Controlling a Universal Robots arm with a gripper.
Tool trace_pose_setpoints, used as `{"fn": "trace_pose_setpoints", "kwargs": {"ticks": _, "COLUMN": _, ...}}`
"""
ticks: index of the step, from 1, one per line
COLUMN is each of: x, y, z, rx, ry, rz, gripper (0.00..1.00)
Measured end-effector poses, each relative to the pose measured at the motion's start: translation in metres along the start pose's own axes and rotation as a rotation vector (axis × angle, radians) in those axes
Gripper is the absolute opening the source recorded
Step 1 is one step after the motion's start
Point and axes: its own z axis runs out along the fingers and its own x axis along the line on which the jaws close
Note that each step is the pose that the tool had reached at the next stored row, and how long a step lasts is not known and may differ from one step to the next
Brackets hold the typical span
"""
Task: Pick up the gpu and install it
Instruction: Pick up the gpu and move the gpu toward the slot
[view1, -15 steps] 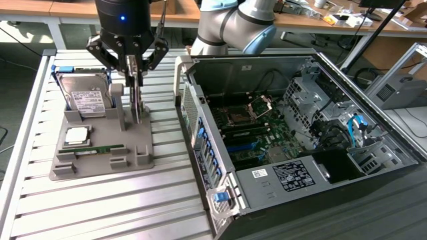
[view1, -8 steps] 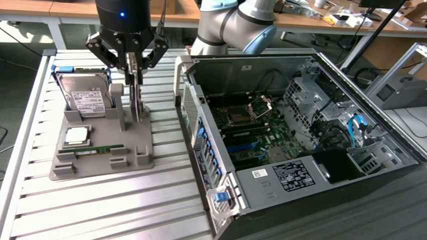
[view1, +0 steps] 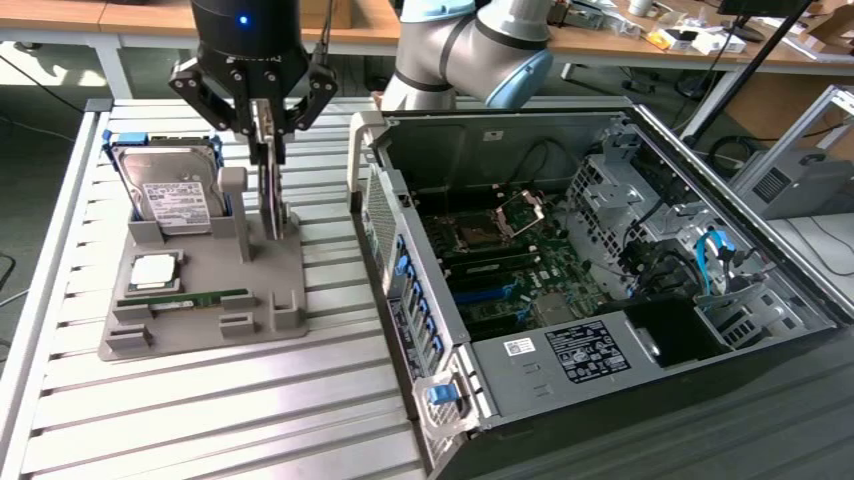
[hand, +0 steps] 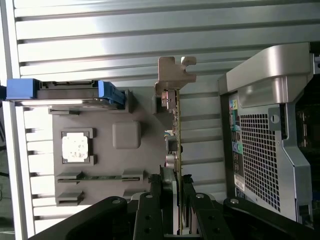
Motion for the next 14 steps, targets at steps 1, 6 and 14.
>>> {"fn": "trace_pose_setpoints", "kwargs": {"ticks": 1, "x": 0.000, "y": 0.0000, "z": -0.0008, "rx": 0.0000, "ry": 0.0000, "rz": 0.000, "gripper": 0.27}}
{"fn": "trace_pose_setpoints", "kwargs": {"ticks": 6, "x": 0.000, "y": 0.0003, "z": -0.0054, "rx": -0.0001, "ry": -0.0001, "rz": 0.000, "gripper": 0.27}}
{"fn": "trace_pose_setpoints", "kwargs": {"ticks": 14, "x": 0.000, "y": 0.0005, "z": -0.0114, "rx": 0.0000, "ry": 0.0000, "rz": 0.000, "gripper": 0.27}}
